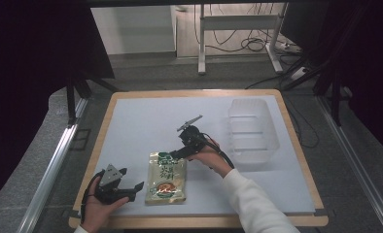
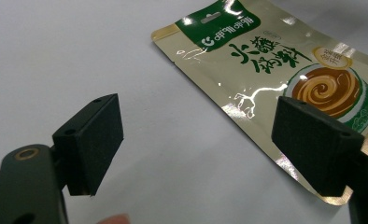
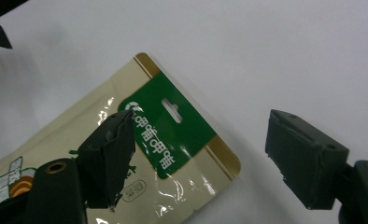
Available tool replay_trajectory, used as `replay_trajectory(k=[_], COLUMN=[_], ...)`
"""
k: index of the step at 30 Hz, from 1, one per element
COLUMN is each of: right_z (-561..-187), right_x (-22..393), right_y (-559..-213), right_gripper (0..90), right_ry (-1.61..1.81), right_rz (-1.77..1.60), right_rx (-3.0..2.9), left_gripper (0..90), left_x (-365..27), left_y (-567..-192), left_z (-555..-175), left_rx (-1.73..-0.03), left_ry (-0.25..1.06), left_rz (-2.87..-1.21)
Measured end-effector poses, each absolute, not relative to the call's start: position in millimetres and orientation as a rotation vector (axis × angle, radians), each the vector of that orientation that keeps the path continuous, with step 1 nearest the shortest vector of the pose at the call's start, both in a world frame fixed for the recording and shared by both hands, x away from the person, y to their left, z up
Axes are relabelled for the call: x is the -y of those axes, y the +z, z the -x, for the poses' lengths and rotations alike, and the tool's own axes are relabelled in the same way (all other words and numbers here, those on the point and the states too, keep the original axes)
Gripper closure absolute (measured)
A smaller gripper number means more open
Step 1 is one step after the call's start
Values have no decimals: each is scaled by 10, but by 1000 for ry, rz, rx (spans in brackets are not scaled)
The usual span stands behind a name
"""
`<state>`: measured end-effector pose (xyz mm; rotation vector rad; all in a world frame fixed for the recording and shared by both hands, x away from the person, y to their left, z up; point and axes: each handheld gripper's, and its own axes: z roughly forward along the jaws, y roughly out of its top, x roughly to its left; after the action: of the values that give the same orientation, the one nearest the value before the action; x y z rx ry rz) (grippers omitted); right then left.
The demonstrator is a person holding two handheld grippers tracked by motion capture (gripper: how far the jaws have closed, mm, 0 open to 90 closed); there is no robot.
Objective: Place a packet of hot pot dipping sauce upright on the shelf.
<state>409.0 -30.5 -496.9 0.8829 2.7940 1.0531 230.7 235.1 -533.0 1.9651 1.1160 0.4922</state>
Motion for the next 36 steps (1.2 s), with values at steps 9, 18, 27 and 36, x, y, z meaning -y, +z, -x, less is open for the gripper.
replay_trajectory(k=[9,18,27,36], right_z=[-4148,-4115,-4074,-4002], right_x=[317,277,339,346], right_y=[-5121,-5164,-5059,-4986], right_gripper=[295,343,377,380], right_ry=[1029,1007,1092,1155], right_rz=[-923,-888,-875,-819], right_rx=[-2866,-2919,-2953,-3012], left_gripper=[168,168,167,167], left_x=[-2349,-2349,-2350,-2345], left_y=[-5332,-5331,-5333,-5333], left_z=[-2309,-2307,-2309,-2306], left_rx=[-1114,-1111,-1113,-1113], left_ry=[489,486,486,487], left_rz=[-1968,-1970,-1971,-1971])
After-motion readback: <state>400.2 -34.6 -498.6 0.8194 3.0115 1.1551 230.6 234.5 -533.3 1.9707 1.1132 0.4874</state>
